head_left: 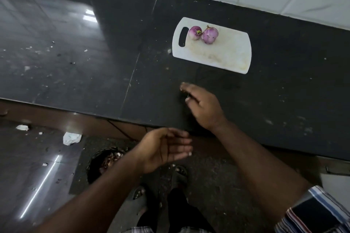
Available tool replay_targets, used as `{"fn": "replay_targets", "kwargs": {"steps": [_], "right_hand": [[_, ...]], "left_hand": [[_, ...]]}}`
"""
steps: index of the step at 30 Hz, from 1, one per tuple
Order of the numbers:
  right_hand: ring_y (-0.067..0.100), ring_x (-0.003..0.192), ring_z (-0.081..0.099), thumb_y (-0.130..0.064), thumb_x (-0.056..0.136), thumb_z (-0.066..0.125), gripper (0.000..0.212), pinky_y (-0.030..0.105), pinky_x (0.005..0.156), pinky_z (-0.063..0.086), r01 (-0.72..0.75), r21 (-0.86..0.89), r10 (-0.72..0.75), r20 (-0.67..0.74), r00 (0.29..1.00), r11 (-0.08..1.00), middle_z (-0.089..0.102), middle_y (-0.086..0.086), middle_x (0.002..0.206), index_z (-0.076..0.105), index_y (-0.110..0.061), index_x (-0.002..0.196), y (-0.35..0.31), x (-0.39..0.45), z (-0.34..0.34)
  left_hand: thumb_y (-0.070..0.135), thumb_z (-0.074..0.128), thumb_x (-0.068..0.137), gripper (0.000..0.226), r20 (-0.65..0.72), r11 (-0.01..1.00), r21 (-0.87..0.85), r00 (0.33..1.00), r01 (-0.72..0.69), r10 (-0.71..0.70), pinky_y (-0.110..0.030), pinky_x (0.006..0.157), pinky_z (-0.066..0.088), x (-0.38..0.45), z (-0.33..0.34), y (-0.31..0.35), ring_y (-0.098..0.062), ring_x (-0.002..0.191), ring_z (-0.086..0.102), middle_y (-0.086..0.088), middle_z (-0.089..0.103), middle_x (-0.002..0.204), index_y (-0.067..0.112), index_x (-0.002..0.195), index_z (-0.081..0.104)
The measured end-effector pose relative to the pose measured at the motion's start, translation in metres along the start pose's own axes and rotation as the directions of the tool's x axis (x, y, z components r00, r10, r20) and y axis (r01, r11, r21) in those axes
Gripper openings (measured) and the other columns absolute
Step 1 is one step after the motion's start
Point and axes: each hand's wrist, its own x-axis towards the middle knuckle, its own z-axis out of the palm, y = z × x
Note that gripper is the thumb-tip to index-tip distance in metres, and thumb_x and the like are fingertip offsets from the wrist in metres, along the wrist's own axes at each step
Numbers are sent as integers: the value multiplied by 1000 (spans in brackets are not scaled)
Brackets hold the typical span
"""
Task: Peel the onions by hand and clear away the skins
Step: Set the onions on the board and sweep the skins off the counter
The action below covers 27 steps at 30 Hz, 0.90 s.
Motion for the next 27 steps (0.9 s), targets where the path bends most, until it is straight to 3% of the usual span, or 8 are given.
{"fn": "replay_targets", "kwargs": {"steps": [2, 4, 8, 12, 15, 19, 23, 27], "right_hand": [[5, 118, 60, -13, 85, 53, 40, 32, 110, 44, -171, 218, 217, -208, 954, 961, 68, 0, 124, 69, -11, 122, 7, 10, -9], [9, 111, 65, -14, 84, 53, 38, 44, 104, 50, -267, 345, 360, -241, 901, 900, 72, -3, 113, 71, -12, 118, 10, 24, -10], [13, 110, 68, -17, 84, 53, 38, 45, 100, 51, -130, 211, 152, -95, 984, 969, 74, 2, 113, 73, -10, 116, -9, 42, 19], [17, 108, 69, -27, 83, 50, 41, 47, 97, 53, -51, 161, 50, 14, 999, 986, 74, 4, 112, 74, -11, 111, -18, 29, 24], [17, 101, 71, -20, 84, 48, 36, 42, 90, 56, -73, 238, 55, 84, 995, 968, 76, 5, 106, 75, -9, 106, -28, -1, 28], [27, 95, 72, -3, 86, 44, 33, 39, 84, 58, -211, 487, 116, 219, 969, 847, 75, 15, 98, 74, 1, 99, -46, -32, 44], [31, 92, 70, -11, 86, 48, 32, 44, 83, 57, -154, 511, 202, -39, 979, 846, 73, 23, 98, 73, 5, 99, -24, -7, 14], [21, 107, 67, -21, 86, 52, 34, 51, 97, 52, -202, 267, 262, -212, 942, 942, 72, 7, 110, 72, -8, 111, 12, 27, -8]], "left_hand": [[10, 34, 91, 40, -22, 993, -53, 994, 108, -109, -45, 85, 58, 17, -11, -10, -32, 90, 73, -19, 74, 106, 0, 110, 67], [10, 33, 92, 41, -37, 981, -134, 989, 138, -144, -46, 84, 56, 32, -14, -15, -34, 94, 72, -22, 74, 108, -3, 109, 68], [14, 30, 100, 43, -24, 973, -182, 989, 142, -149, -45, 81, 56, 50, -21, -20, -37, 103, 69, -23, 74, 110, -4, 114, 66], [25, 29, 103, 49, -6, 964, -230, 990, 134, -139, -45, 81, 56, 58, -28, -19, -37, 99, 71, -25, 73, 112, -7, 114, 65], [28, 30, 104, 50, 20, 966, -224, 991, 130, -129, -44, 83, 56, 59, -30, -19, -36, 95, 74, -25, 73, 112, -7, 115, 65], [33, 33, 105, 52, 38, 969, -233, 996, 82, -75, -44, 86, 58, 55, -28, -19, -33, 88, 76, -23, 74, 103, -4, 105, 69], [24, 30, 104, 50, 22, 950, -288, 992, 122, -121, -44, 75, 63, 58, -29, -17, -39, 86, 76, -27, 74, 103, -10, 108, 66], [21, 28, 104, 48, -4, 947, -296, 992, 122, -129, -44, 82, 60, 61, -30, -19, -39, 85, 76, -27, 73, 104, -11, 108, 63]]}}
